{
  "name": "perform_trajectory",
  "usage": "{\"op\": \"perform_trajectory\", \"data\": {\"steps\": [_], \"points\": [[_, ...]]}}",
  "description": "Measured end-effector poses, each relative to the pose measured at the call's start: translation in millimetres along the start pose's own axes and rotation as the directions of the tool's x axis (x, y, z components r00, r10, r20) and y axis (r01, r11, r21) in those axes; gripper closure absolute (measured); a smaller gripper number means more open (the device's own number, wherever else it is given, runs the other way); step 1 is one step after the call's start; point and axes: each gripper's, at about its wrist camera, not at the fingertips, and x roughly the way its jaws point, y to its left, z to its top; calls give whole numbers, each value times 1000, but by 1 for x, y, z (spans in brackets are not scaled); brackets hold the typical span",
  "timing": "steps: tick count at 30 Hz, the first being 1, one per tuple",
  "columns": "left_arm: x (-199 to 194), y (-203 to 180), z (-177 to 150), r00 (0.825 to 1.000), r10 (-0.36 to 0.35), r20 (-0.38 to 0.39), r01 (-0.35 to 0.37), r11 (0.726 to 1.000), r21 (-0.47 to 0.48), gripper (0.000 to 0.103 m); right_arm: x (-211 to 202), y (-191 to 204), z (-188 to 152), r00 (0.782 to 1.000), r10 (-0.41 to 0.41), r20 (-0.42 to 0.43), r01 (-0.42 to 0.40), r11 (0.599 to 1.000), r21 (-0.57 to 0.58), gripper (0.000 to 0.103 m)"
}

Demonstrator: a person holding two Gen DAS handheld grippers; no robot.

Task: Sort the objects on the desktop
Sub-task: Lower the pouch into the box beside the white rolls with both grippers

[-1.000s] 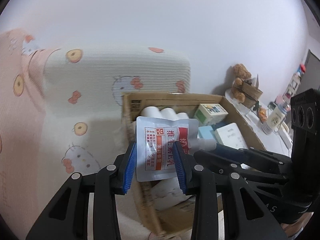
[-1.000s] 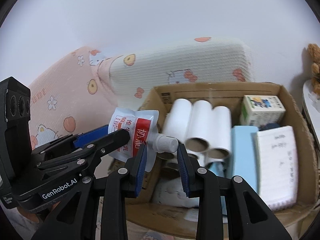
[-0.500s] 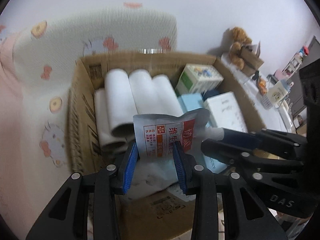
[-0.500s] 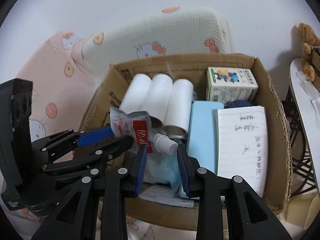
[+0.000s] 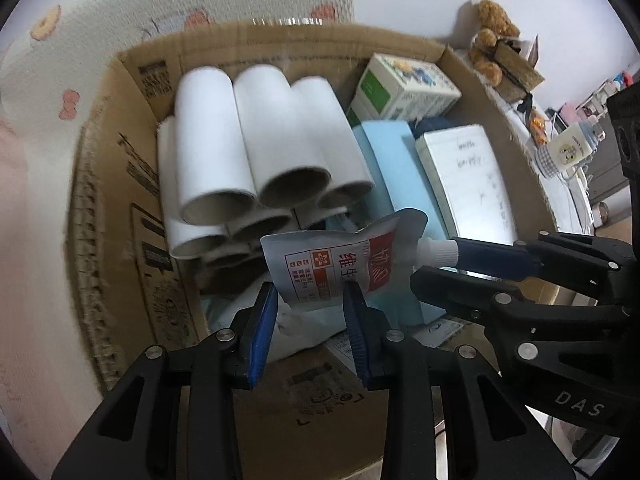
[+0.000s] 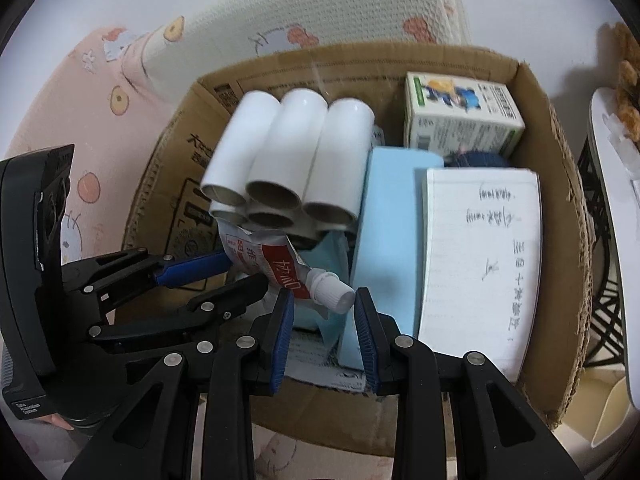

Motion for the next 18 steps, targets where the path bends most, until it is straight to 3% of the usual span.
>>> {"op": "perform_trajectory", "data": {"steps": [10, 15, 18], "points": [[25, -3, 8, 995, 39, -93, -39, 999, -5, 67, 6, -8, -1, 999, -41, -24, 41, 999, 11, 75], [20, -2, 7, 994, 93, -54, -92, 995, 21, 67, 9, -9, 0, 1000, -3, -16, 3, 1000, 12, 75], [17, -2, 5, 993, 110, -39, -108, 993, 50, 67, 9, -4, -4, 1000, -21, 7, 22, 1000, -15, 75]]}}
